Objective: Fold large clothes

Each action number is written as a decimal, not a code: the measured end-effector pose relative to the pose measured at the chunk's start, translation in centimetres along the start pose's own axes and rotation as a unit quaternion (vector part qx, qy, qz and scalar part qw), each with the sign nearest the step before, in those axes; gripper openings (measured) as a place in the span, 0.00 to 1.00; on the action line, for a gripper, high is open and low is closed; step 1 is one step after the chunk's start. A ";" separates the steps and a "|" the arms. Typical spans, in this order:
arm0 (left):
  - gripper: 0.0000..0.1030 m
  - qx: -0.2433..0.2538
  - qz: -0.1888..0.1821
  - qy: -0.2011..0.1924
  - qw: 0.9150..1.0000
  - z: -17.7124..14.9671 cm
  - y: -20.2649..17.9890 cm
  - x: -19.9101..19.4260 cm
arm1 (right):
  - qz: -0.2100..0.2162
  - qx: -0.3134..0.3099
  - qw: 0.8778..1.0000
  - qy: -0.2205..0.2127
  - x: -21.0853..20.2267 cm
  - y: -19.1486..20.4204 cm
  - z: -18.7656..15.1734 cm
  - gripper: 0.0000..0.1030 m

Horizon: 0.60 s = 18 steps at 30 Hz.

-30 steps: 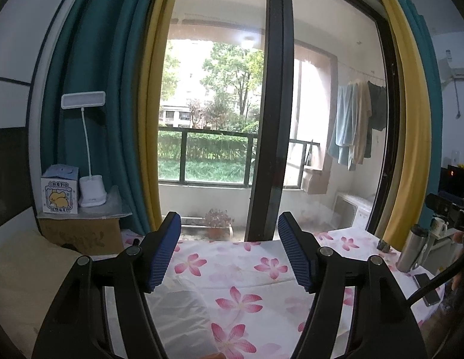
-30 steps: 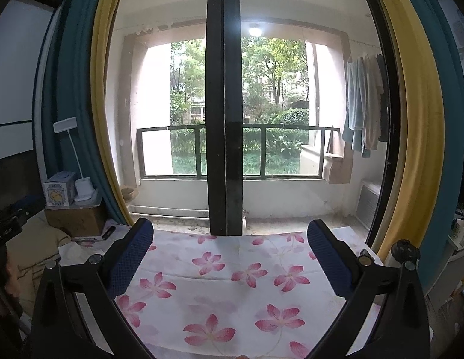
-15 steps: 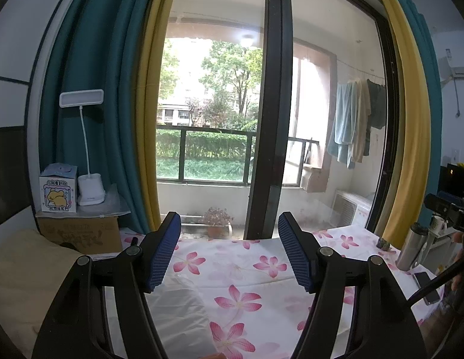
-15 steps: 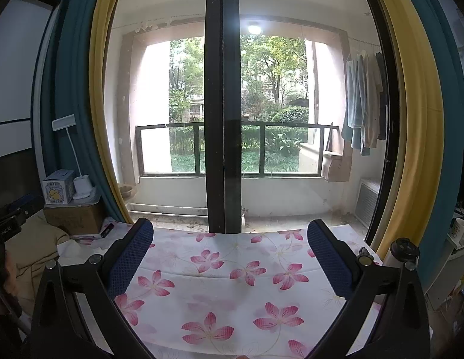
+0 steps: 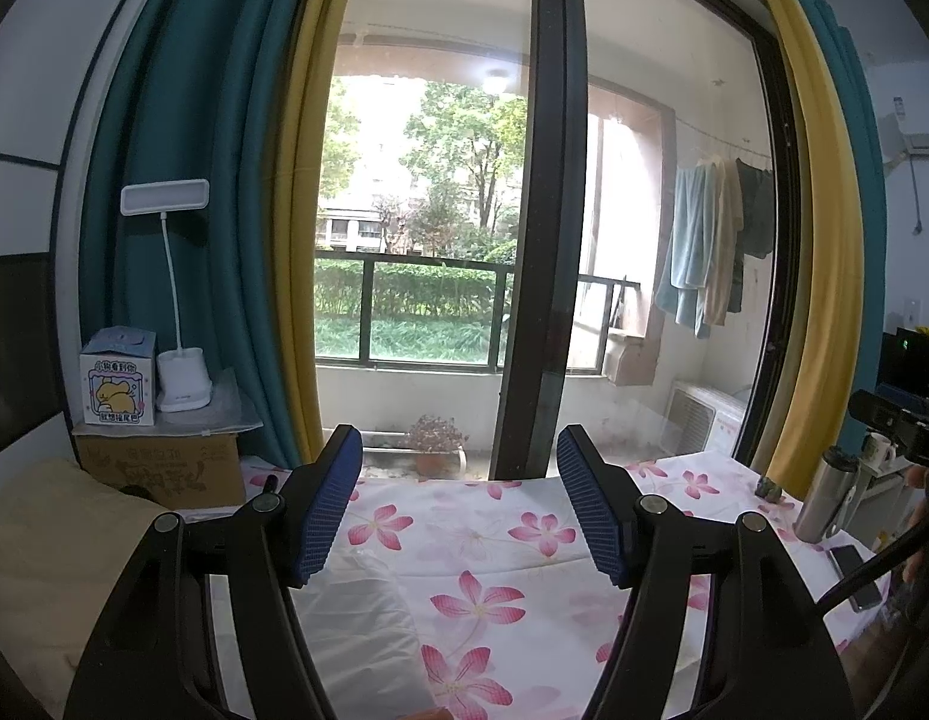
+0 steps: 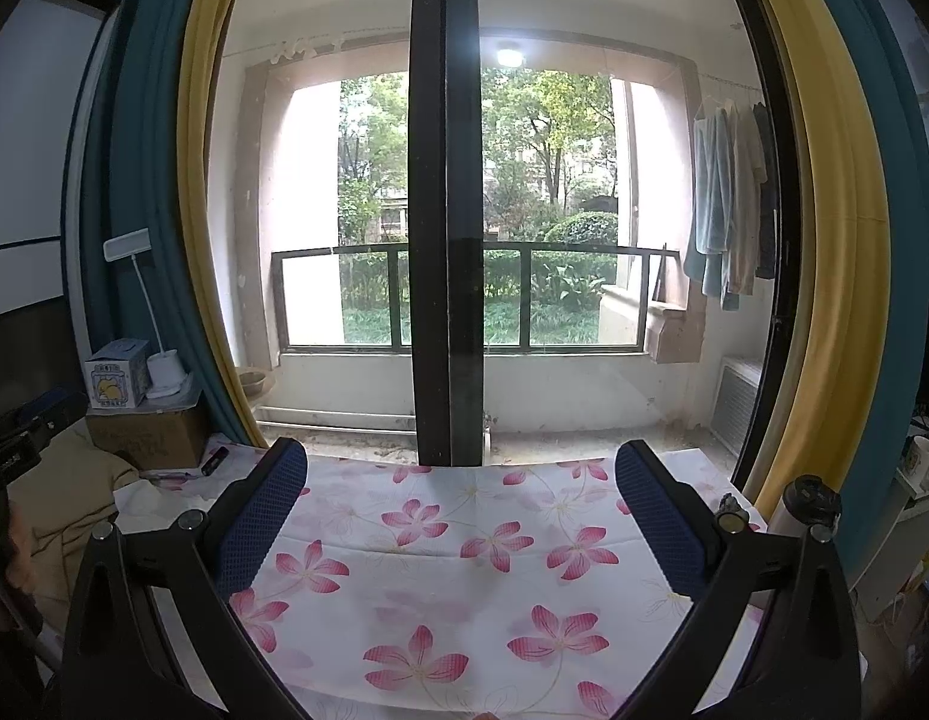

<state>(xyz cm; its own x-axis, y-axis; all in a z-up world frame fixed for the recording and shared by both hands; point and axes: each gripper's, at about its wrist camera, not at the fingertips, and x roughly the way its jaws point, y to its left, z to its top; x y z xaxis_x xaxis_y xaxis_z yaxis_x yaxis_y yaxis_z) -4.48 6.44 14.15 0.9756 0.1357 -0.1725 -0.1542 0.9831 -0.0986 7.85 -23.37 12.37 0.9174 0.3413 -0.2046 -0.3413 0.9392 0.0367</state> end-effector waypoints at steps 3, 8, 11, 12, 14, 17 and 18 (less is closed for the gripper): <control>0.69 0.000 0.000 0.001 1.000 0.0 0.0 0.0 | 0.000 -0.001 1.000 0.002 0.1 0.1 0.0 0.99; 0.69 -0.001 0.002 0.003 1.000 0.0 0.0 0.0 | 0.000 0.000 1.000 0.002 0.2 0.2 0.0 0.99; 0.69 -0.001 0.003 0.002 1.000 0.0 0.0 -0.1 | 0.000 -0.001 1.000 0.002 0.2 0.2 0.0 0.99; 0.69 -0.002 0.003 0.003 1.000 0.0 0.0 -0.1 | 0.000 -0.002 1.000 0.002 0.3 0.2 0.1 0.99; 0.69 -0.002 0.003 0.003 1.000 0.0 0.0 -0.1 | 0.000 -0.002 1.000 0.003 0.3 0.2 0.1 0.99; 0.69 -0.003 0.004 0.005 1.000 -0.1 0.1 0.0 | 0.000 -0.002 1.000 0.002 0.3 0.2 0.1 0.99; 0.69 -0.003 0.004 0.006 1.000 -0.1 0.1 -0.1 | 0.000 -0.001 1.000 0.002 0.3 0.2 0.0 0.99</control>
<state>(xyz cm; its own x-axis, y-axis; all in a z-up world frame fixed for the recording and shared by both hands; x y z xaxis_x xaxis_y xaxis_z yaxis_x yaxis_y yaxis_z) -4.56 6.47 14.04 0.9725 0.1418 -0.1845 -0.1626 0.9813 -0.1031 8.05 -23.07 12.37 0.9165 0.3408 -0.2094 -0.3416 0.9392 0.0339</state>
